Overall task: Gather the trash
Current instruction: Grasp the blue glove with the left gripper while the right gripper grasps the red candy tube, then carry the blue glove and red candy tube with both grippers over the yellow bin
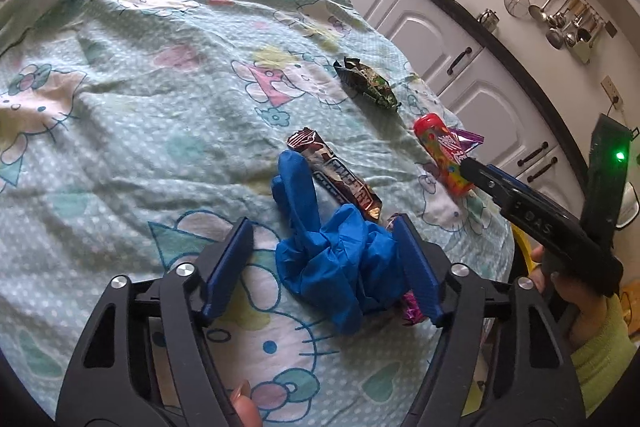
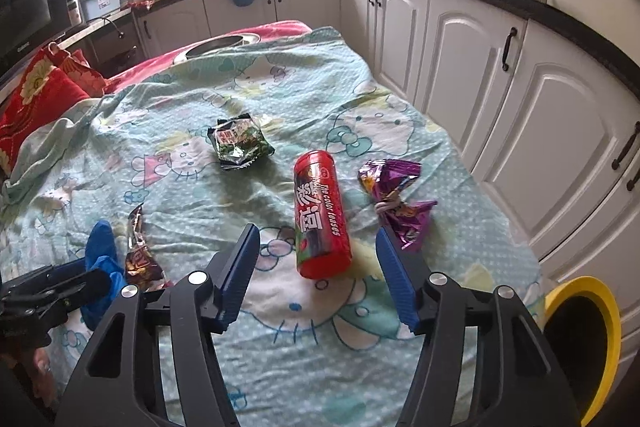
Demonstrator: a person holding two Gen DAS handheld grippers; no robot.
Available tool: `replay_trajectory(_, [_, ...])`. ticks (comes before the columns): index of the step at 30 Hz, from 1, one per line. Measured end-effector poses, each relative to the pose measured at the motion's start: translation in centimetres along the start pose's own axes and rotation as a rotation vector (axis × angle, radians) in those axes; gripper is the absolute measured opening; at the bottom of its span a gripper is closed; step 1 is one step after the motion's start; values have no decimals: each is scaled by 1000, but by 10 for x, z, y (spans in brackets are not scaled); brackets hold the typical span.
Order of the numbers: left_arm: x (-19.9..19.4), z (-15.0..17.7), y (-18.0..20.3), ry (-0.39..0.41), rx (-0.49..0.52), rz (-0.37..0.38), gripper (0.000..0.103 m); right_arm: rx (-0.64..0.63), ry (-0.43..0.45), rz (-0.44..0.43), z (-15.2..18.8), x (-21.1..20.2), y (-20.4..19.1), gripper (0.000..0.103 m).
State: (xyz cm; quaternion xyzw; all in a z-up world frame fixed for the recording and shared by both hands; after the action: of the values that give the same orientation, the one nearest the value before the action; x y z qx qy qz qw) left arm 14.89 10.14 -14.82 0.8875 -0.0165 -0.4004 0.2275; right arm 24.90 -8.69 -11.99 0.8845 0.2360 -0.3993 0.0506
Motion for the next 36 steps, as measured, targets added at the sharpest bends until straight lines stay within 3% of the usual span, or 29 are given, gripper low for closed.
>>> replay_trajectory(5, [-2,4,1,-15,17,7,47,13,-27,-6,1,13,0,55])
replay_trajectory(11, [-2,9,1,-32,42,5,40,27,-58,-5,1,30,0,50])
replay_trajectory(17, [-1,9,-1,-38,45,8,36,37,-87,3,5,42,1,30])
replay_trajectory(26, [0,8,-4,-42,43,10,19,20,-80,-2,17,31,-2,30])
replay_trajectory(36, [-17,-1,3,15,81,-17,16,-16,-81,-15,38,12,-9,30])
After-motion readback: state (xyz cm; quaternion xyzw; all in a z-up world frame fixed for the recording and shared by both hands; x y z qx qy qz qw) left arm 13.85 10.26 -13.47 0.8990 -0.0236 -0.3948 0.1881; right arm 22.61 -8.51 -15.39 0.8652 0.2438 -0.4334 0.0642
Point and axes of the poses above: each gripper's, at about its wrist camera, not at the fingertips, and x roughly the way its jaws point, y to its right, z to its underside, the point moved 5 cm from there along x, roughly the way its jaws point, and after that the axes turned 3 degrees about x, right-handed, at the moved point
